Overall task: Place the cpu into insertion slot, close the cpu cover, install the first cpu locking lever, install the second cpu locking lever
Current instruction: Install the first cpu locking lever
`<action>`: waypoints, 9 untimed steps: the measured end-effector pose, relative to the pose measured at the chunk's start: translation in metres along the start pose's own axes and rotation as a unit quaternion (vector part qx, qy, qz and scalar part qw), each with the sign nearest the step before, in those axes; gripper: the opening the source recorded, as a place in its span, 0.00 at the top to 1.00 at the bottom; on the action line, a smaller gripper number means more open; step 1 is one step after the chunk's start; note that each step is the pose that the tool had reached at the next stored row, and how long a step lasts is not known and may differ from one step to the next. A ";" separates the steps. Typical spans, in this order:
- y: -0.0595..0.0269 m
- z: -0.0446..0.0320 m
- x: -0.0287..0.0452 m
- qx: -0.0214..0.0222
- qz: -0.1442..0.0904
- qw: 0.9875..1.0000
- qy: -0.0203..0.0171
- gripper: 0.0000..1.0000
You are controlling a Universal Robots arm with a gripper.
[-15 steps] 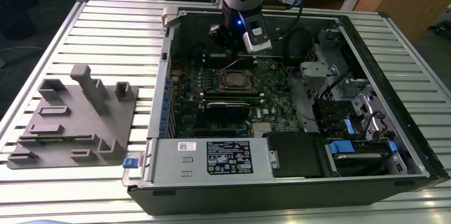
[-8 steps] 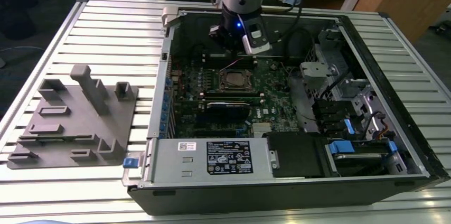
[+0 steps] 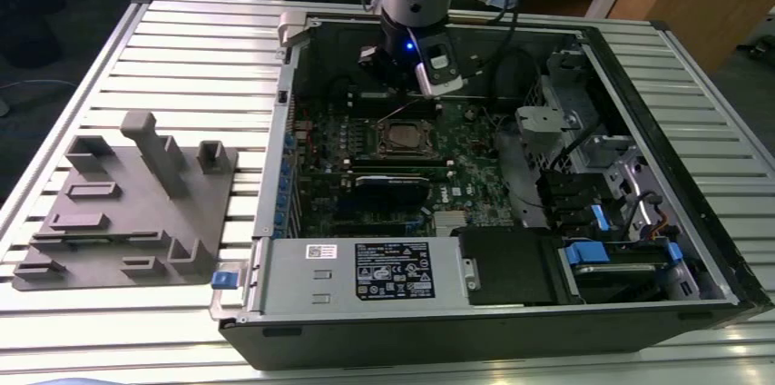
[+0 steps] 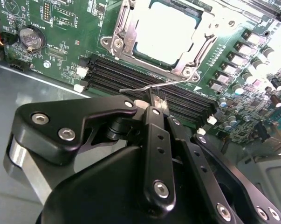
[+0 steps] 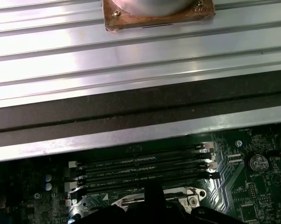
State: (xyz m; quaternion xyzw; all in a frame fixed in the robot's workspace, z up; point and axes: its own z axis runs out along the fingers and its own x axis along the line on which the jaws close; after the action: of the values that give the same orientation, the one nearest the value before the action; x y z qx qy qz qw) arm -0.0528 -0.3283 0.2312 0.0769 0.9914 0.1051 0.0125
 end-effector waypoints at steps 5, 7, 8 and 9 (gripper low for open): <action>0.0018 0.0020 0.0003 0.000 0.000 1.000 0.000 0.89; 0.0025 0.0030 0.0005 0.000 0.000 1.000 0.000 0.89; 0.0029 0.0038 0.0006 0.000 0.000 1.000 0.000 0.89; 0.0031 0.0045 0.0006 0.000 0.000 1.000 0.000 0.89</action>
State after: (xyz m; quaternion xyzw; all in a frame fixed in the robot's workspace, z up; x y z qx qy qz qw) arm -0.0528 -0.3243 0.2273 0.0768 0.9914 0.1050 0.0125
